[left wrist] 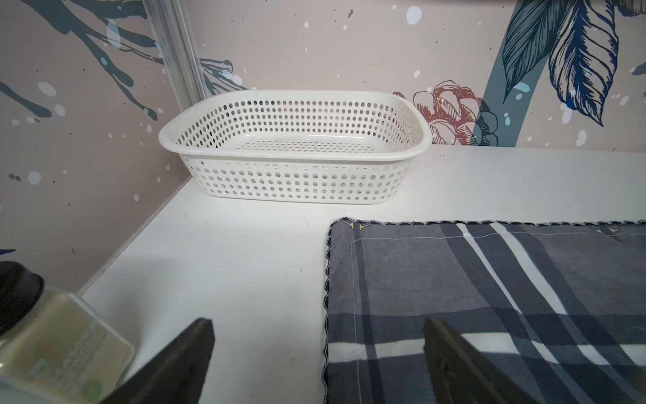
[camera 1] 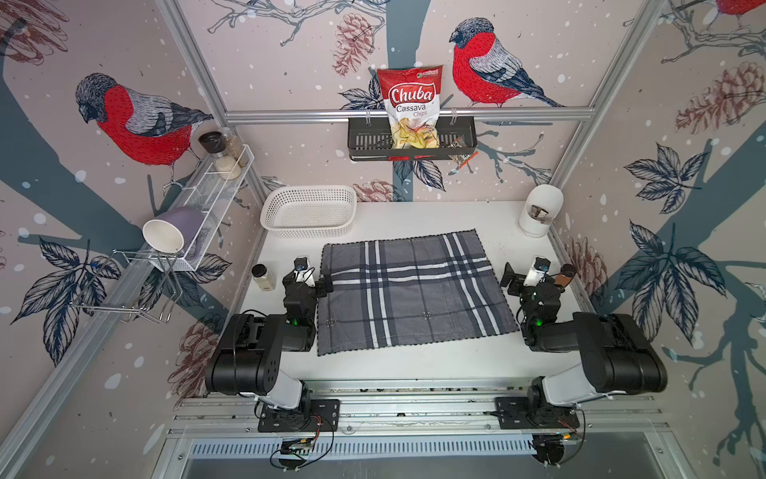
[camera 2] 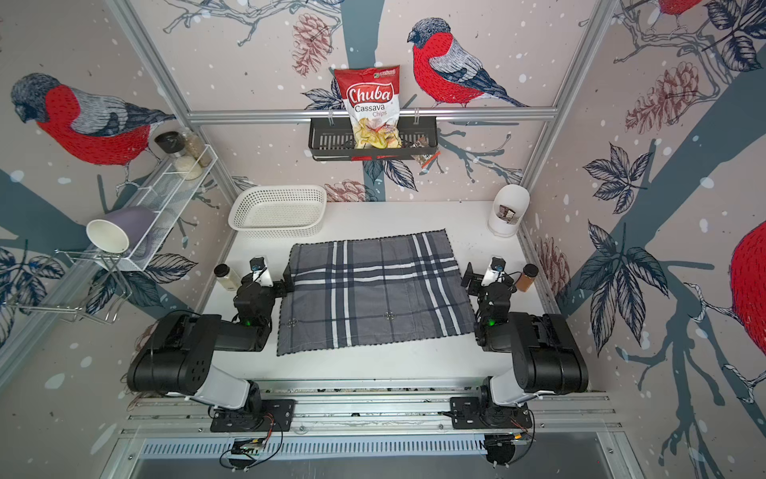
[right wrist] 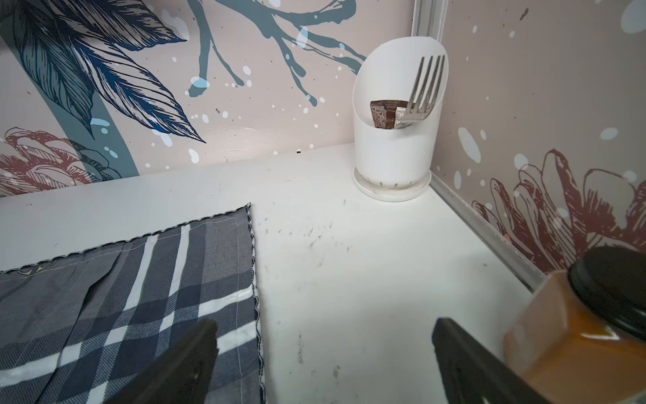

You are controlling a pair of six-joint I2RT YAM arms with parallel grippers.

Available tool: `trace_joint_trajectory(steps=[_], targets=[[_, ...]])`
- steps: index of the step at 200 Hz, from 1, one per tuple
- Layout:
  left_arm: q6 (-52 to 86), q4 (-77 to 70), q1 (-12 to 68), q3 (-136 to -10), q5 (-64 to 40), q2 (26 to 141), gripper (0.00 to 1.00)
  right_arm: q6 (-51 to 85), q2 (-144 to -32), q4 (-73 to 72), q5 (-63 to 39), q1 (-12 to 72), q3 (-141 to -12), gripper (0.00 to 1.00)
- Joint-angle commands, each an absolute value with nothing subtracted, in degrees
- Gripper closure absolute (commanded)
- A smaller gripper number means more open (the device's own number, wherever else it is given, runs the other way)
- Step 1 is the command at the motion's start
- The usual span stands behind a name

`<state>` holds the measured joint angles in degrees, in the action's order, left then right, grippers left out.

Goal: Roll up the pillowcase
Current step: Fold the pillowcase.

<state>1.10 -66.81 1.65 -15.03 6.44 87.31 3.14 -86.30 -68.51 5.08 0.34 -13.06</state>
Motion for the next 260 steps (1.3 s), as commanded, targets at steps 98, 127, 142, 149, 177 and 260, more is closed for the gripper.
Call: trace_joint_trajectory(steps=[98, 127, 142, 149, 177, 260], targets=[[2.74, -58.23, 2.47, -17.16, 13.34, 80.01, 0.08, 3.72, -85.87, -70.56, 5.04, 0.22, -13.37, 0.0], [21.93, -24.55, 3.29, -27.95, 22.17, 67.18, 0.13, 3.14, -77.53, -34.34, 11.55, 10.04, -32.2, 0.0], [33.46, -6.45, 3.26, -33.7, 20.75, 64.59, 0.13, 15.83, -76.36, -21.58, 6.31, 11.37, -42.19, 0.0], [38.41, 0.76, 3.26, -35.5, 18.62, 63.81, 0.14, 22.19, -76.26, -17.24, -1.38, 9.7, -45.06, 0.0], [49.13, 15.74, 3.92, -34.23, 6.87, 61.47, 0.22, 32.69, -74.01, -13.59, -14.43, 9.15, -44.54, 0.13], [61.93, 38.85, 13.13, -30.98, 6.6, 61.25, 0.19, 32.76, -60.43, 13.29, 9.62, 13.64, -42.9, 0.0]])
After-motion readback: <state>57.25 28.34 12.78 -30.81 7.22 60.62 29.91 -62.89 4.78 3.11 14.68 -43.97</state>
